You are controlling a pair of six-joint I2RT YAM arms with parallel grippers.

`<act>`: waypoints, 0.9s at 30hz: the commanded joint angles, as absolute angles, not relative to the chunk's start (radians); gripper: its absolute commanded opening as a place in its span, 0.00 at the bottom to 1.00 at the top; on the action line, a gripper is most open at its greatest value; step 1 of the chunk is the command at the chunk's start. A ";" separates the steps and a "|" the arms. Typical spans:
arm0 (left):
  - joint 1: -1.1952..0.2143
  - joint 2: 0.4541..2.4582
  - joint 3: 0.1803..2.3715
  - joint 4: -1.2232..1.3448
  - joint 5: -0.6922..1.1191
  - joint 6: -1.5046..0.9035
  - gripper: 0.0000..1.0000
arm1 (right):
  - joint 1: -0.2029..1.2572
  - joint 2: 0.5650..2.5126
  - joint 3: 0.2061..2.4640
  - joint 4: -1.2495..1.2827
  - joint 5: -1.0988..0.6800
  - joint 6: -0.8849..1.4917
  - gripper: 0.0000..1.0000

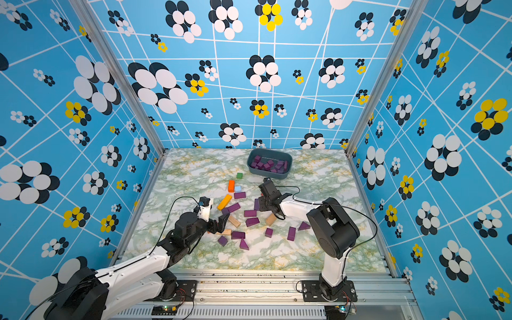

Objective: Pick purple bricks into the storage bin
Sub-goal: Pick up the building block from the center of the board, then place the building block in the storage box.

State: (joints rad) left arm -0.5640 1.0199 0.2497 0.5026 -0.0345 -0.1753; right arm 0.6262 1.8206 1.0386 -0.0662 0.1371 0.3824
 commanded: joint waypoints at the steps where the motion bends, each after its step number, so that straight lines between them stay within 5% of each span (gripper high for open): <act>1: -0.557 1.028 0.245 0.523 -0.045 -0.189 0.99 | 0.629 1.772 1.011 -0.033 0.097 0.415 0.22; 27: -0.545 1.027 0.249 0.506 -0.052 -0.189 0.99 | 0.414 1.865 1.336 0.099 0.050 0.414 0.20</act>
State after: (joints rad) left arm -0.5564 1.0267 0.2497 0.5018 -0.0387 -0.1764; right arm 0.4366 1.8217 1.2957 0.0658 0.0635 0.4114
